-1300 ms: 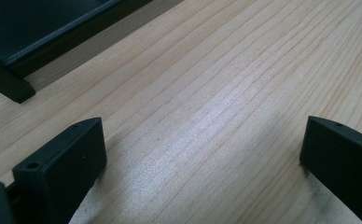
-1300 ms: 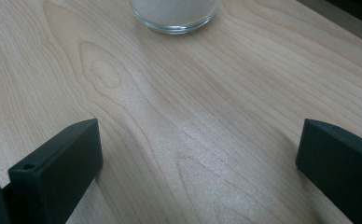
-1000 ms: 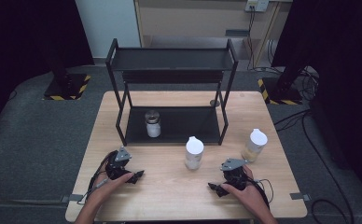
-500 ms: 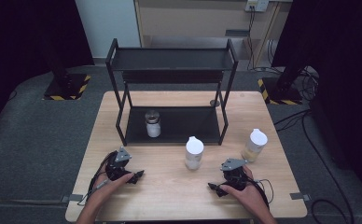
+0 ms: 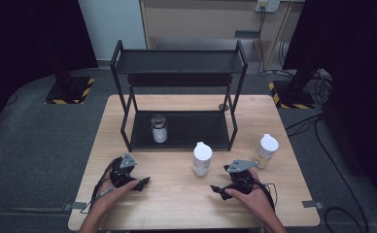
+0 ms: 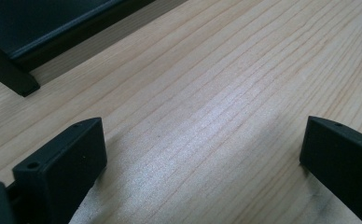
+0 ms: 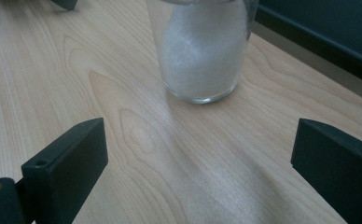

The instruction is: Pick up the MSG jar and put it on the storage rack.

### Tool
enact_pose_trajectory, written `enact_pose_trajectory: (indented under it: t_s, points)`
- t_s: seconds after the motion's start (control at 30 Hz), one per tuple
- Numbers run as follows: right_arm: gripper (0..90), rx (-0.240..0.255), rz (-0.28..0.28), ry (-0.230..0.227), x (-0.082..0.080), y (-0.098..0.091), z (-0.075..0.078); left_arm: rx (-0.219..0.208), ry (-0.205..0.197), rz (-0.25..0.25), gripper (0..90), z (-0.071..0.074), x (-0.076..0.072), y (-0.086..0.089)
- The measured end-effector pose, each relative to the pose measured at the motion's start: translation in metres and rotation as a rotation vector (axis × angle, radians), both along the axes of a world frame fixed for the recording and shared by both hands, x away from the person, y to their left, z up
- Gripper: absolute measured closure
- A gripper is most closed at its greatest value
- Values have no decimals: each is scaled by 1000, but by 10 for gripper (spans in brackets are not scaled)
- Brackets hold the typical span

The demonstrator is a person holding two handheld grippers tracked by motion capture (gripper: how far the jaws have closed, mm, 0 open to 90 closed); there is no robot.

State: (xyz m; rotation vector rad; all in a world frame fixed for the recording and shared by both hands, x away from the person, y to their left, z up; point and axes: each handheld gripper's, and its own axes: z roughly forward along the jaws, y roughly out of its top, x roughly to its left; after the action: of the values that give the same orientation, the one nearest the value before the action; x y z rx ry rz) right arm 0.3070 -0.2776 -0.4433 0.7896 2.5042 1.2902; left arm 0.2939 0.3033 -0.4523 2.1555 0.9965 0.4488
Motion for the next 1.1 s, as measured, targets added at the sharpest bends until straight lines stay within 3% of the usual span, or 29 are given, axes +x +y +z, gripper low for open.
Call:
enact_pose_trajectory:
  t_s: [0.13,0.47,1.1]
  points:
    - [44,-6,10,-5,2,4,4,1,-1,8,0,0,-1,-1]
    - [45,52,-27,-10,5,2,3,1,-1,13,0,0,-2,-1]
    - [45,135,-22,-37,11,14,-4,2,-1,25,0,0,-4,-3]
